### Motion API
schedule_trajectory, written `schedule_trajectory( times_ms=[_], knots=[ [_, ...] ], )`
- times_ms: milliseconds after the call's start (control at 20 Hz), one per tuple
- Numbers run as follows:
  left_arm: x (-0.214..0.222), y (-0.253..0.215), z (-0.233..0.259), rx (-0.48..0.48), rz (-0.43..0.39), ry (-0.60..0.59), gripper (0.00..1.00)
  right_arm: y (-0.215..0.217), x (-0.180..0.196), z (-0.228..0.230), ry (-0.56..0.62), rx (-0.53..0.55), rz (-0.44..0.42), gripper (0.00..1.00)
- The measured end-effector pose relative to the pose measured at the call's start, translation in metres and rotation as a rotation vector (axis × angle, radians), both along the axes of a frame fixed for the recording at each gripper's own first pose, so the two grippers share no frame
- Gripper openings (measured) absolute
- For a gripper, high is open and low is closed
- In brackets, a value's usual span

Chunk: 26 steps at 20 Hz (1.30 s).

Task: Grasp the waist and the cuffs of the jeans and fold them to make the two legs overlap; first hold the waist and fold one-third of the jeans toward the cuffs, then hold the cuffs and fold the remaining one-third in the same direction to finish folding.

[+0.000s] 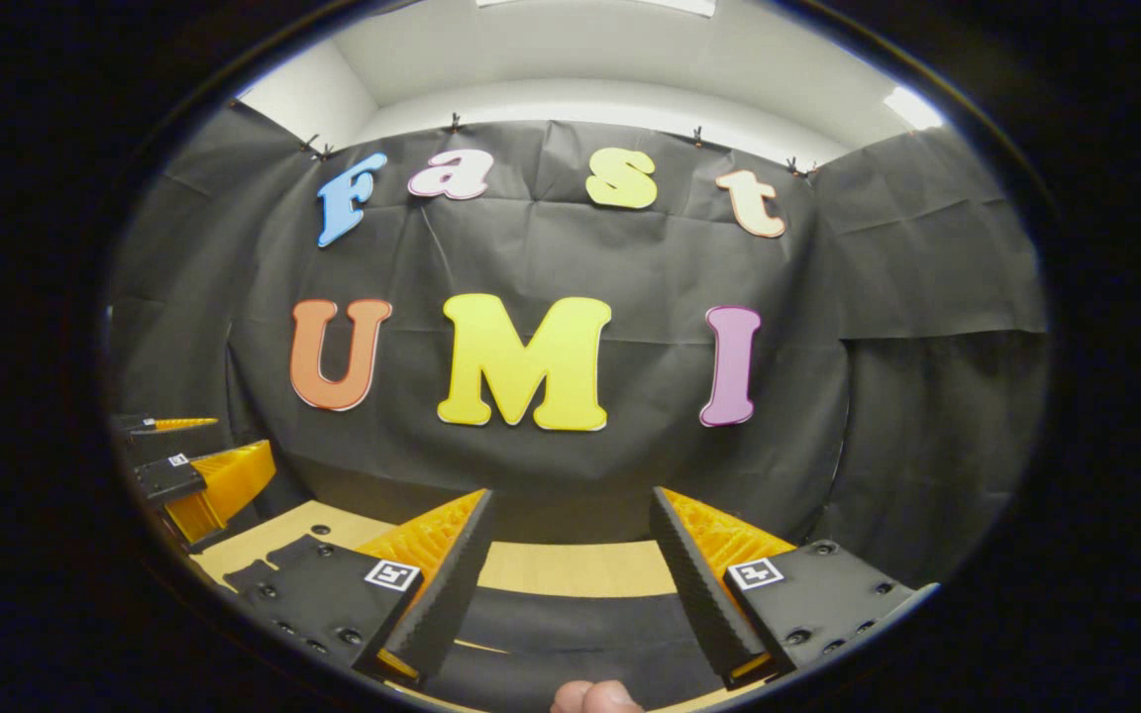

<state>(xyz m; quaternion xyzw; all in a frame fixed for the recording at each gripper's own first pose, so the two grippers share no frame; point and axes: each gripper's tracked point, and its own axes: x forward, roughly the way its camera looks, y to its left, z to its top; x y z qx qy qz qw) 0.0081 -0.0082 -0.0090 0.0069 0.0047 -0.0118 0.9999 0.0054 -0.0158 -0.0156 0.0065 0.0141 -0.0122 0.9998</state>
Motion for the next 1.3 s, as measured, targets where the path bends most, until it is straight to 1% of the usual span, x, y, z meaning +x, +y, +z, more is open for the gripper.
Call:
schedule_trajectory(
  times_ms=[100,150,200,250,350,450,500,550,650,700,750,800,850,900,950,1000,1100,1150,1250,1300],
  knots=[
    [0.001,-0.003,-0.002,0.002,-0.004,0.004,0.98,-0.005,0.002,-0.003,0.008,0.001,-0.008,0.94],
    [0.002,-0.002,-0.003,0.003,-0.004,0.006,0.98,-0.008,0.004,-0.006,0.012,0.000,-0.011,0.96],
    [0.004,0.000,-0.006,0.006,-0.004,0.010,0.98,-0.014,0.006,-0.007,0.017,-0.003,-0.016,0.94],
    [0.005,0.006,-0.011,0.003,0.005,0.019,0.98,-0.020,0.008,-0.010,0.025,-0.006,-0.021,0.94],
    [0.007,0.025,-0.023,-0.018,0.051,0.053,1.00,-0.043,0.011,-0.019,0.049,-0.014,-0.048,0.94],
    [0.006,0.055,-0.039,-0.042,0.112,0.097,1.00,-0.077,0.011,-0.032,0.090,-0.018,-0.101,0.94],
    [0.003,0.073,-0.053,-0.051,0.150,0.126,1.00,-0.097,0.010,-0.041,0.116,-0.020,-0.129,0.97],
    [0.000,0.090,-0.066,-0.061,0.183,0.161,1.00,-0.115,0.011,-0.051,0.146,-0.019,-0.154,0.94],
    [-0.007,0.126,-0.095,-0.087,0.226,0.234,1.00,-0.151,0.009,-0.074,0.218,0.008,-0.196,0.94],
    [-0.014,0.138,-0.110,-0.116,0.241,0.281,1.00,-0.169,0.004,-0.089,0.267,0.036,-0.215,0.96],
    [-0.022,0.155,-0.129,-0.158,0.269,0.329,1.00,-0.185,-0.002,-0.104,0.319,0.068,-0.234,0.97],
    [-0.031,0.172,-0.147,-0.210,0.305,0.378,1.00,-0.201,-0.009,-0.121,0.373,0.098,-0.250,0.95],
    [-0.036,0.187,-0.167,-0.272,0.342,0.419,1.00,-0.216,-0.017,-0.141,0.430,0.130,-0.268,0.97],
    [-0.046,0.198,-0.186,-0.338,0.383,0.466,1.00,-0.229,-0.025,-0.161,0.490,0.174,-0.276,0.97],
    [-0.055,0.203,-0.204,-0.410,0.419,0.507,0.99,-0.240,-0.034,-0.183,0.554,0.227,-0.290,0.95],
    [-0.061,0.205,-0.222,-0.489,0.446,0.552,0.99,-0.246,-0.041,-0.204,0.615,0.317,-0.289,0.97],
    [-0.079,0.203,-0.252,-0.678,0.485,0.620,0.99,-0.249,-0.054,-0.247,0.726,0.492,-0.311,0.94],
    [-0.084,0.201,-0.267,-0.789,0.514,0.631,0.99,-0.249,-0.063,-0.266,0.764,0.563,-0.326,0.99],
    [-0.089,0.199,-0.285,-1.006,0.590,0.647,0.99,-0.259,-0.075,-0.294,0.817,0.659,-0.365,0.99],
    [-0.089,0.199,-0.291,-1.075,0.623,0.650,0.99,-0.264,-0.079,-0.305,0.841,0.678,-0.388,1.00]
  ],
)
